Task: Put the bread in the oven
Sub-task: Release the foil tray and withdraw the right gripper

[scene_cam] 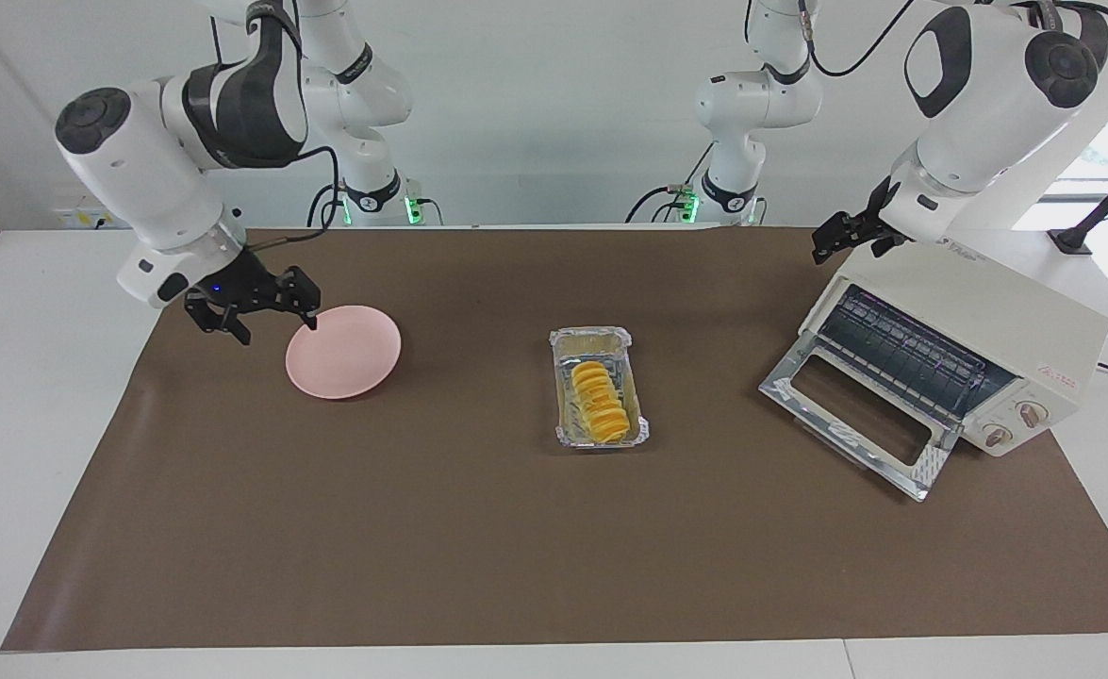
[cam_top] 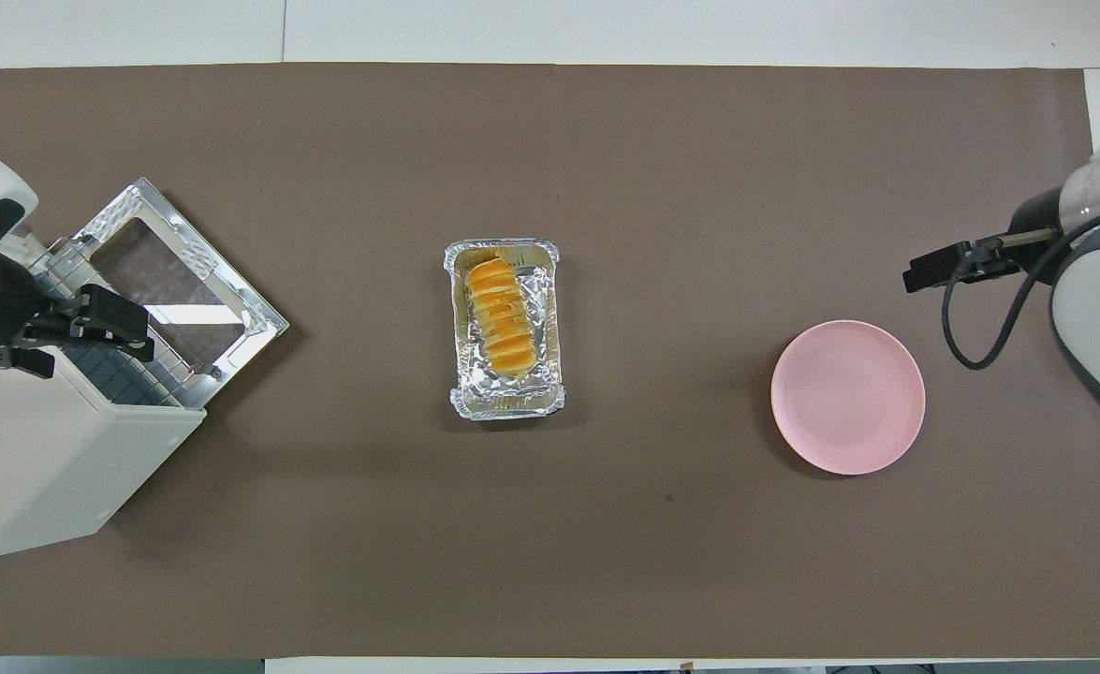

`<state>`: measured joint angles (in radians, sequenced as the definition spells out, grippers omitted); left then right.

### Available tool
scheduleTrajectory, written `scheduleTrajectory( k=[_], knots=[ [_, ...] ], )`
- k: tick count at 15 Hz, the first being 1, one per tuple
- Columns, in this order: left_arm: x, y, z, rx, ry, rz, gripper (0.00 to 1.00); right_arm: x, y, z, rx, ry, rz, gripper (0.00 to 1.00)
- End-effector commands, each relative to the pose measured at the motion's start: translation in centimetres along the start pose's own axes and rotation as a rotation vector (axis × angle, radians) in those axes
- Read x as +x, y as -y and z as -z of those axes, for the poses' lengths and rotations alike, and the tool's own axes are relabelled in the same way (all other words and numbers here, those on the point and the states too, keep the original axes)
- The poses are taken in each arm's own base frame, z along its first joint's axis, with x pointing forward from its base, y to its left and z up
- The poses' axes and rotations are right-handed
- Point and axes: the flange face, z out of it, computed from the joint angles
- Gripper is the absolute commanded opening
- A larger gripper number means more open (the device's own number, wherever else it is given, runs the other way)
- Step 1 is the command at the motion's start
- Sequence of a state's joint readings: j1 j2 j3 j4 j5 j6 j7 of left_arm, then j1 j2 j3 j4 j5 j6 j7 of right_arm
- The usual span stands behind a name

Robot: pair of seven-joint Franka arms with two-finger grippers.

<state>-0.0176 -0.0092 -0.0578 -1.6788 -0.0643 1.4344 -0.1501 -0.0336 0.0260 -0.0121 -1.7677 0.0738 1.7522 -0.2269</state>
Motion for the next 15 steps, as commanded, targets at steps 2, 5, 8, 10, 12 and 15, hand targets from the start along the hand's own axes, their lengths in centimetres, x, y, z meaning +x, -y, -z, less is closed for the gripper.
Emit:
scheduleTrajectory(
  k=[2, 5, 8, 10, 12, 15],
  knots=[
    [-0.3, 0.2, 0.3, -0.011, -0.013, -0.003, 1.0, -4.7, 0.9, 4.5, -0.063, 0.064, 0.03, 1.0],
    [-0.3, 0.3, 0.3, -0.012, -0.013, 0.0, 1.0, -6.3, 1.0, 6.7, -0.052, 0.089, 0.009, 1.0],
    [-0.4, 0.2, 0.3, -0.011, -0.007, -0.003, 1.0, -6.4, 0.8, 8.7, -0.043, 0.055, 0.002, 1.0],
    [-0.4, -0.9, 0.3, -0.009, -0.02, -0.01, 1.0, -6.6, 0.8, 10.2, -0.039, 0.049, -0.003, 1.0],
    [0.4, -3.3, 0.7, -0.023, -0.118, 0.025, 1.0, -6.7, 0.7, 11.4, -0.032, 0.072, -0.007, 1.0],
    [0.8, -7.8, 0.1, -0.032, -0.164, -0.001, 1.0, -6.2, -0.3, 11.4, -0.034, 0.064, -0.029, 1.0]
  ],
)
